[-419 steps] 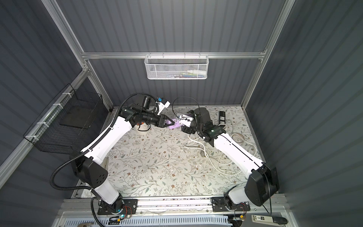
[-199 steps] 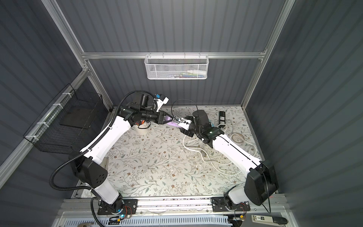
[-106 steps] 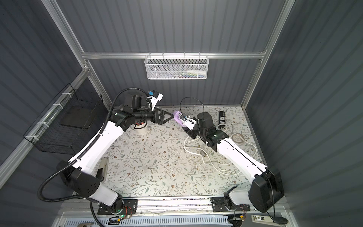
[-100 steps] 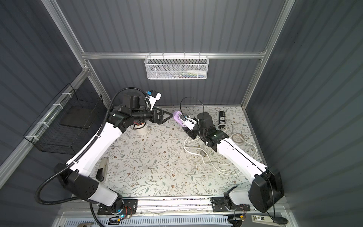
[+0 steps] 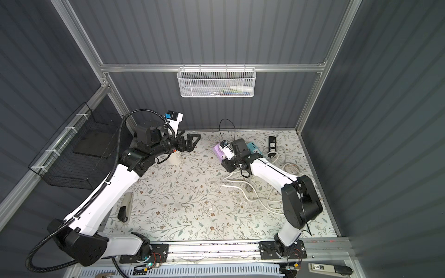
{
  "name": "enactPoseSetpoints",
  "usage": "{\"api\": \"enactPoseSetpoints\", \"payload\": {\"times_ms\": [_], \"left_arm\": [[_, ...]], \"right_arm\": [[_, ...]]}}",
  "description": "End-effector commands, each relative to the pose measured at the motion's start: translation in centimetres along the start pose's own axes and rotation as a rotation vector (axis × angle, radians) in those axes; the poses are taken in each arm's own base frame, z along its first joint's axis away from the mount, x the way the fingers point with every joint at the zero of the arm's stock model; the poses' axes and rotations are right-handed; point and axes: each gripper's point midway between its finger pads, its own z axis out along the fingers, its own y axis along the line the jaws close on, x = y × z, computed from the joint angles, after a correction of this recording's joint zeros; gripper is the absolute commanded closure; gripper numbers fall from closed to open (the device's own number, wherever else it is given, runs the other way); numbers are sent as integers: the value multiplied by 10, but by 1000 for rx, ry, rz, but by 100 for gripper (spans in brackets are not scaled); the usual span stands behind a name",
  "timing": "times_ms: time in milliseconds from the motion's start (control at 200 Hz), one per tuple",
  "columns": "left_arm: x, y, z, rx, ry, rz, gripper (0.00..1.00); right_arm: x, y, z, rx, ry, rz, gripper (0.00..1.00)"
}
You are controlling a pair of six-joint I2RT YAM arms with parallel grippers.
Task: Unwrap the cord wrapped around the power strip
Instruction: Place the power strip at the center of the board.
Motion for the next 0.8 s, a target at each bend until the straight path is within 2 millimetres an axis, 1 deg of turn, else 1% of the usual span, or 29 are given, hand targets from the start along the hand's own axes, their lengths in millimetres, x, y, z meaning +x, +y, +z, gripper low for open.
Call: {"api": "enactPoseSetpoints", "payload": {"times_ms": [0,20,40,90,200,360,415,495,605,796], "left_arm": [[-8,5,-10,-32,-54,53,0],[-5,5,-10,-34,-49,55,0],[-5,6,-10,-39,-49,57,0],[-3,8,-9,-49,-46,57,0],[-4,8,-10,-50,-48,62,0],[-4,7,-11,-46,-49,64,0],[-5,7,-13,-45,-56,65,0],[-5,5,-13,-36,-61,67,0],[-5,2,-13,-16,-63,65,0],[-4,2,-12,-15,-66,67,0]], "right_arm": [[-14,-10,3,19,22,105,100],[-16,-12,5,25,28,116,100],[-10,-13,8,23,61,130,100],[-9,-16,13,31,93,151,100],[6,-25,26,77,204,188,100],[33,-37,35,155,318,220,100],[41,-40,38,173,342,225,100],[46,-45,41,189,361,235,100],[44,-48,47,194,356,239,100],[21,-53,55,188,314,228,100]]}}
